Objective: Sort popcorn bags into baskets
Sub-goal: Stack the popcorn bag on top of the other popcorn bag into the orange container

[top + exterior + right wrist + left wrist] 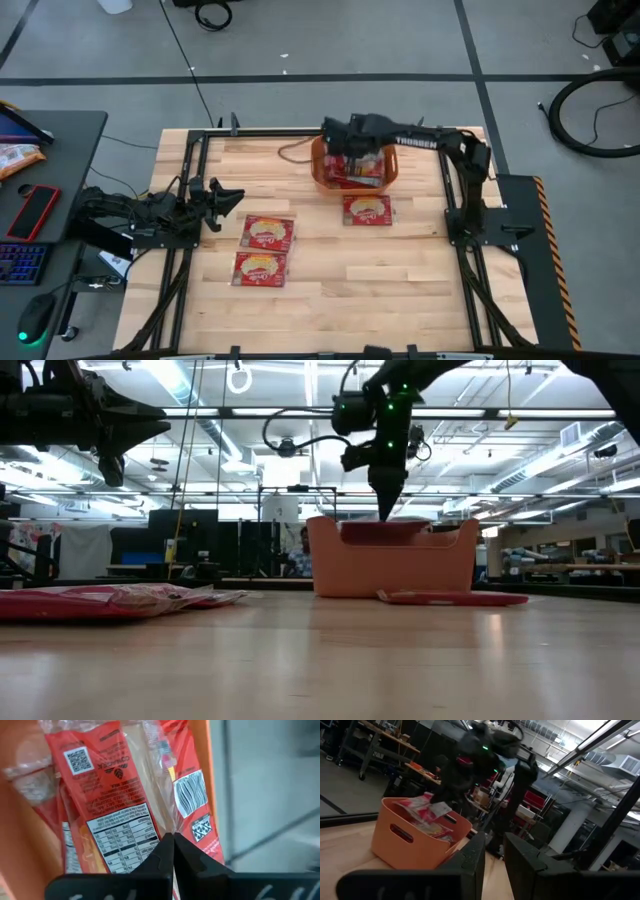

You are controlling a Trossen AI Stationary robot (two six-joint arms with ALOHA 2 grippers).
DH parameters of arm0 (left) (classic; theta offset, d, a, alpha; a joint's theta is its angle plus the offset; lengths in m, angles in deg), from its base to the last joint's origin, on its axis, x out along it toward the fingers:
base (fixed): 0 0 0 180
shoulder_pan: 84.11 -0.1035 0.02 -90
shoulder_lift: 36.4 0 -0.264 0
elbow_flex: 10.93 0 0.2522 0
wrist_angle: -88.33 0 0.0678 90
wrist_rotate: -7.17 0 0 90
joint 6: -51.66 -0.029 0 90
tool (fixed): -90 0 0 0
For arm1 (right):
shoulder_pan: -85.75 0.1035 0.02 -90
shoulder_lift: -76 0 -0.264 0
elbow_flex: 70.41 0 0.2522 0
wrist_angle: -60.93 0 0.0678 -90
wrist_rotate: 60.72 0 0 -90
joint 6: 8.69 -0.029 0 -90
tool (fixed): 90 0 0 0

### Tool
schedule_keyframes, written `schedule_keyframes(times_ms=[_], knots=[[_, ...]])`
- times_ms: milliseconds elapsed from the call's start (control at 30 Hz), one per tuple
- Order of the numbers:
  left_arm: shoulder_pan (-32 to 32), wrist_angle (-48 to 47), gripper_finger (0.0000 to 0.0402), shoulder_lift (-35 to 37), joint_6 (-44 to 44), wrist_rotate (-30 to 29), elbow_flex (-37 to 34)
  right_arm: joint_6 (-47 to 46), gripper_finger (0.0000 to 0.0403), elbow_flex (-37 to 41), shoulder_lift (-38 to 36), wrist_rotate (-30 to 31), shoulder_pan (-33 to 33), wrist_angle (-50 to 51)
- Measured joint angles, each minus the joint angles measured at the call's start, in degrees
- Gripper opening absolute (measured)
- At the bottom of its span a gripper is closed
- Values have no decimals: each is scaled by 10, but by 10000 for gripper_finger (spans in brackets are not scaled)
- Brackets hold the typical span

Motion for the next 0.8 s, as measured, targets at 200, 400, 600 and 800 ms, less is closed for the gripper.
schedule_keyframes(times_ms=[200, 400, 600, 800], knots=[[0, 0, 73, 0, 0, 5, 0, -16, 29, 0, 0, -123, -52, 12], [0, 0, 73, 0, 0, 6, 0, -31, 66, 0, 0, -127, -57, 25], [0, 0, 73, 0, 0, 6, 0, -48, 81, 0, 0, -136, -22, 42], [0, 0, 73, 0, 0, 6, 0, -48, 80, 0, 0, -126, 59, 34]])
